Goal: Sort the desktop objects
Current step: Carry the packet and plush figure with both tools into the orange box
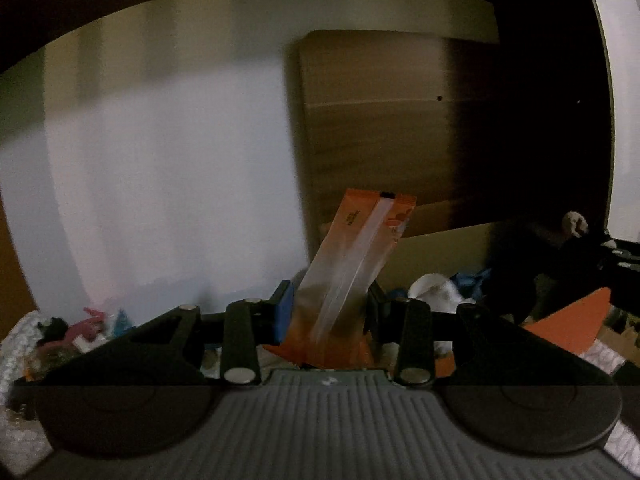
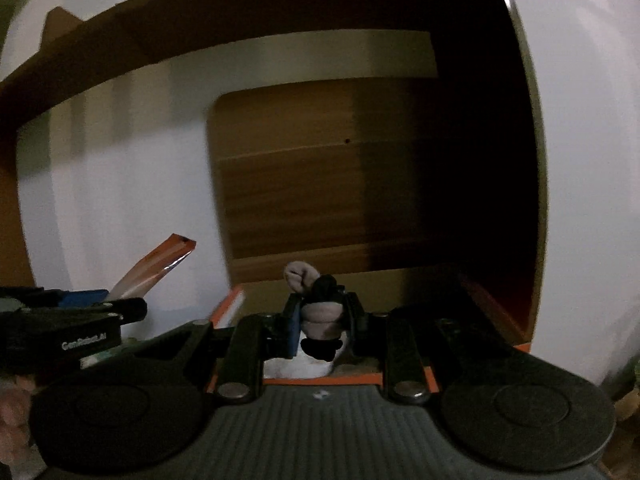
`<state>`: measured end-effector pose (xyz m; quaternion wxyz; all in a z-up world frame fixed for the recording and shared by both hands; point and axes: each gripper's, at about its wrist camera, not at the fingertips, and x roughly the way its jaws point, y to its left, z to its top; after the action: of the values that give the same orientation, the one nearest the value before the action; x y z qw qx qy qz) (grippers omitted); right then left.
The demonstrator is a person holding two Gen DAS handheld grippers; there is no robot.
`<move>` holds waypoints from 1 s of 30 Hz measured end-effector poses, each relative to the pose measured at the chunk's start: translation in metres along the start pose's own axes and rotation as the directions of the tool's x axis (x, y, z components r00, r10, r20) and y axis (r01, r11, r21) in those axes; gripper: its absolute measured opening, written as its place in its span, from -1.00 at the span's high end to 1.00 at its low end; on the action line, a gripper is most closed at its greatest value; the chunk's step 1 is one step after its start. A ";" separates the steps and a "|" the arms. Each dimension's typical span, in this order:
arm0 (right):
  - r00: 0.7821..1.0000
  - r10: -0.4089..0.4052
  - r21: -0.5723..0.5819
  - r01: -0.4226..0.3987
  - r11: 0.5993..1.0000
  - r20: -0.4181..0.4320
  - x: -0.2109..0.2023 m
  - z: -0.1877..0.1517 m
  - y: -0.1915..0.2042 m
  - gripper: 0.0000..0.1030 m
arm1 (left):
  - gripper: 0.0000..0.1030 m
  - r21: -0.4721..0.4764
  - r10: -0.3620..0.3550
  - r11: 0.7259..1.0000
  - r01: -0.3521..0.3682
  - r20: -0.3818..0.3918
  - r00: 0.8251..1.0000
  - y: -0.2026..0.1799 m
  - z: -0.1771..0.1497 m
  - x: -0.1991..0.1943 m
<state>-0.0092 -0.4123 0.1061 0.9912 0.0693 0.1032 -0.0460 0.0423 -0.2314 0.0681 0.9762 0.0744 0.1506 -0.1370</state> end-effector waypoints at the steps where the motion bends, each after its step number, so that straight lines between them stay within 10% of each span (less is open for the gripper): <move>1: 1.000 -0.006 0.001 0.006 1.000 0.000 0.001 0.001 -0.004 0.62 | 0.28 0.000 -0.005 1.000 0.005 -0.001 1.000 -0.004 0.001 0.003; 30: 0.998 -0.043 0.050 0.045 0.998 -0.048 0.049 0.011 -0.058 0.62 | 0.28 0.007 -0.011 1.000 0.012 -0.071 0.997 -0.053 0.016 0.064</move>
<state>0.0349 -0.4748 0.0989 0.9851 0.0933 0.1269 -0.0687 0.0902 -0.3006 0.0572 0.9692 0.0820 0.1851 -0.1404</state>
